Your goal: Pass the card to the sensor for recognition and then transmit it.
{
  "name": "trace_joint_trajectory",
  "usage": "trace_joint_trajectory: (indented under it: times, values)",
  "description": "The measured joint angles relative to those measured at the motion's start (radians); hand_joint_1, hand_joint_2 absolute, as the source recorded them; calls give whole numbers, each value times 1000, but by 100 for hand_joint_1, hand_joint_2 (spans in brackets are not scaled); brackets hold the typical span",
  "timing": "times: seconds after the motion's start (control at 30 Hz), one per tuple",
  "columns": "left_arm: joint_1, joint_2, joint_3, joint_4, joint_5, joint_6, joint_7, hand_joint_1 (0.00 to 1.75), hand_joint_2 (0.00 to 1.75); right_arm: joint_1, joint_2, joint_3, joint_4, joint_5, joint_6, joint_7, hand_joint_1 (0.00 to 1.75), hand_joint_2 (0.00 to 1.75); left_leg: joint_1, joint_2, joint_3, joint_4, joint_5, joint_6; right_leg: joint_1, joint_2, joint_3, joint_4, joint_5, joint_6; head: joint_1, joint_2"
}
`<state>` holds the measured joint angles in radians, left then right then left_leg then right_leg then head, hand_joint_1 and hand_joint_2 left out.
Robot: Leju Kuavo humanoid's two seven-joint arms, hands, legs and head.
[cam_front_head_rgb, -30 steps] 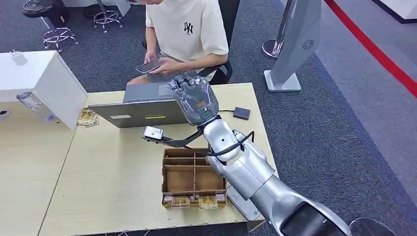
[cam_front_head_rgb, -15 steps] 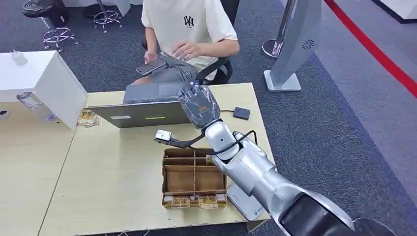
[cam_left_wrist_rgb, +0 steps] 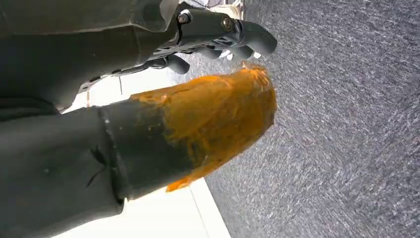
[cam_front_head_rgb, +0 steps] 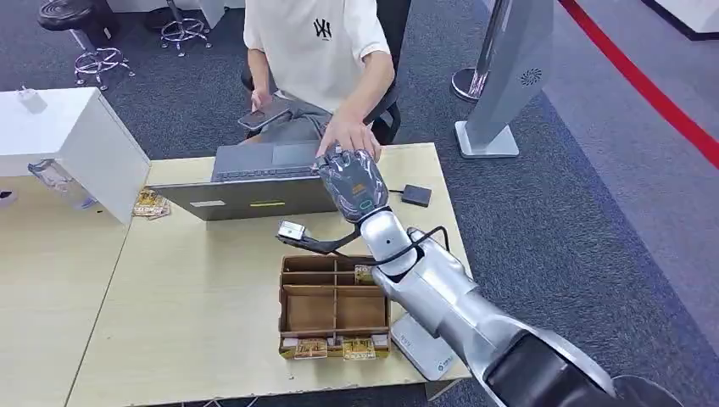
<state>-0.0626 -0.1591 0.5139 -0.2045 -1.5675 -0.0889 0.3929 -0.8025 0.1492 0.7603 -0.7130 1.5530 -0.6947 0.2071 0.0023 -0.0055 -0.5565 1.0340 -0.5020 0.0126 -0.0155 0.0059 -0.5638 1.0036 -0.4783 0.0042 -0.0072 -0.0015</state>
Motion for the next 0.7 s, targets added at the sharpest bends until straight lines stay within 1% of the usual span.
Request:
trace_joint_trajectory:
  times: [0.17,0.2,0.23,0.27,0.3,0.47,0.57,0.6,0.7]
  values:
    - [0,0,-18,0,0,0,2,0,0,0,-5,8,-3,0,0,34,175,175,0,0,0,0,0,0,0,0,0,0,0,0,0,0]
    - [0,0,-21,0,0,0,2,0,0,0,-7,12,-3,0,0,45,3,175,0,0,0,0,0,0,0,0,0,0,0,0,0,0]
    - [0,0,-25,0,0,1,2,0,0,0,-9,15,-5,0,0,54,0,175,0,0,0,0,0,0,0,0,0,0,0,0,0,0]
    - [0,0,-28,0,0,1,3,0,0,0,-11,17,-6,0,0,63,0,175,0,0,0,0,0,0,0,0,0,0,0,0,0,0]
    - [0,0,-34,0,2,2,4,0,0,0,-13,18,-8,-1,0,63,0,0,0,0,0,0,0,0,0,0,0,0,0,0,0,0]
    - [1,0,-64,0,15,5,7,0,0,3,-20,22,-30,0,0,87,0,0,0,0,0,0,0,0,0,0,0,0,0,0,0,0]
    - [1,0,-70,0,15,5,7,0,0,20,-28,19,-79,0,0,89,0,0,0,0,0,0,0,0,0,0,0,0,0,0,0,0]
    - [1,0,-71,0,15,5,7,0,0,26,-29,18,-92,0,0,84,0,0,0,0,0,0,0,0,0,0,0,0,0,0,0,0]
    - [1,0,-75,0,13,5,7,0,0,81,-30,-34,-184,-6,0,17,0,0,0,0,0,0,0,0,0,0,0,0,0,0,0,0]
